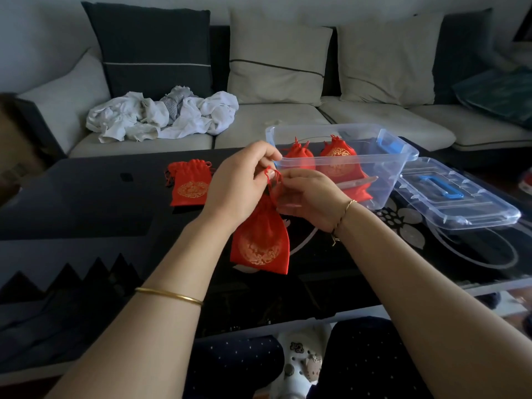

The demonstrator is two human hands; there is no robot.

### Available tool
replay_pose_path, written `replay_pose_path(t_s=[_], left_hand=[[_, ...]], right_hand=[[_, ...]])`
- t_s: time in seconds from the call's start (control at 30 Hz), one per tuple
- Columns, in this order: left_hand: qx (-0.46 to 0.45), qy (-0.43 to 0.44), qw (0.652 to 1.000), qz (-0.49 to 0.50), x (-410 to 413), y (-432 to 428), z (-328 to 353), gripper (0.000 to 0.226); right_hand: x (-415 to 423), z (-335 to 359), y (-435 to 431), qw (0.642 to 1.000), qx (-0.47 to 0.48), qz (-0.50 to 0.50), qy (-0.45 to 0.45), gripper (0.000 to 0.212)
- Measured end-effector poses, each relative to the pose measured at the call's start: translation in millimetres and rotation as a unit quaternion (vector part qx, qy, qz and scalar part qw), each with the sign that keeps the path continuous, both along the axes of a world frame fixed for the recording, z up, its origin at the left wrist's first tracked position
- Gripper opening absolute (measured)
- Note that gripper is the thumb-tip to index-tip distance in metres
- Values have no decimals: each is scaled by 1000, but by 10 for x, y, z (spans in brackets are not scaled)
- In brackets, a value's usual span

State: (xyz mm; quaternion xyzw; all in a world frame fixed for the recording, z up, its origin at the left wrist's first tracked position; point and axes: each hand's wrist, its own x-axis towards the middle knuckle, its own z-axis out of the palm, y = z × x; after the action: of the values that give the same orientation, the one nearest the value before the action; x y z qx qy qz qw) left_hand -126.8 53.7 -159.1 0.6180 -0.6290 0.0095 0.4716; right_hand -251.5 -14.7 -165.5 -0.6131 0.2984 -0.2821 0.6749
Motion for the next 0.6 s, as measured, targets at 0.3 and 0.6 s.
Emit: replay_pose_path(t_s=[0.3,0.6], left_hand=[[-103,-31,993,51,-33,-22,-17,23],[-71,76,995,1,-5,-29,-23,24]], right_hand=[[26,-41,-13,994,44,94,-37,10],[18,-14,-24,1000,6,7,-25,13]])
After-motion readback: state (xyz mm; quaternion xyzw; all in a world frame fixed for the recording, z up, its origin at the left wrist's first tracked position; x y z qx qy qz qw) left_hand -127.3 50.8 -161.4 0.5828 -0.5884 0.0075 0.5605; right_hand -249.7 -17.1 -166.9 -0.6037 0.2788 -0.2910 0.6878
